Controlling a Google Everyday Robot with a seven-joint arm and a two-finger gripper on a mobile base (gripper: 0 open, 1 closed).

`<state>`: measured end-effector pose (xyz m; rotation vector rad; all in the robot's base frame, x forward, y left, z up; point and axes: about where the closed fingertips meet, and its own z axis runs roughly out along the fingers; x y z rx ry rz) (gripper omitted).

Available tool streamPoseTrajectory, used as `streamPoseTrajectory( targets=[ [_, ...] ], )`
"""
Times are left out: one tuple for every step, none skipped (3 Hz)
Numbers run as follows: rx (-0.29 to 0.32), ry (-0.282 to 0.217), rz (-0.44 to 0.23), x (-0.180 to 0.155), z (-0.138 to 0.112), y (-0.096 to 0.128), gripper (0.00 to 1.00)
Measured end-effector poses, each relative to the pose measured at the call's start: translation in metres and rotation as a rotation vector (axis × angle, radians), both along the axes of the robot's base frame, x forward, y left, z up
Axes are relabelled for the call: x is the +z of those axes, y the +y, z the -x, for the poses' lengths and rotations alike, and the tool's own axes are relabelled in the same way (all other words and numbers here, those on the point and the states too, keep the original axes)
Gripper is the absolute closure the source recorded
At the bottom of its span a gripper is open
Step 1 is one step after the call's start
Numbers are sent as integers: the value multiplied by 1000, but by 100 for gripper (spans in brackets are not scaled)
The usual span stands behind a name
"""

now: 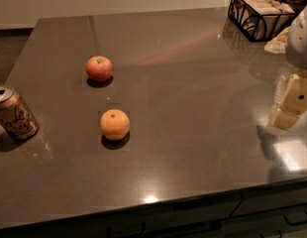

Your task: Move orange near apple

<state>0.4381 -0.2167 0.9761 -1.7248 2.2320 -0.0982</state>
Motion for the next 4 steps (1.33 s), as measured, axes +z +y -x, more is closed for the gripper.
streamPoseTrajectory(
  targets=[
    [0, 0, 0, 0, 0, 0, 0],
    [19, 8, -31, 0, -3, 10, 0],
    [81, -3, -104, -5, -8, 42, 0],
    [154, -14, -181, -14, -15, 84, 0]
  ],
)
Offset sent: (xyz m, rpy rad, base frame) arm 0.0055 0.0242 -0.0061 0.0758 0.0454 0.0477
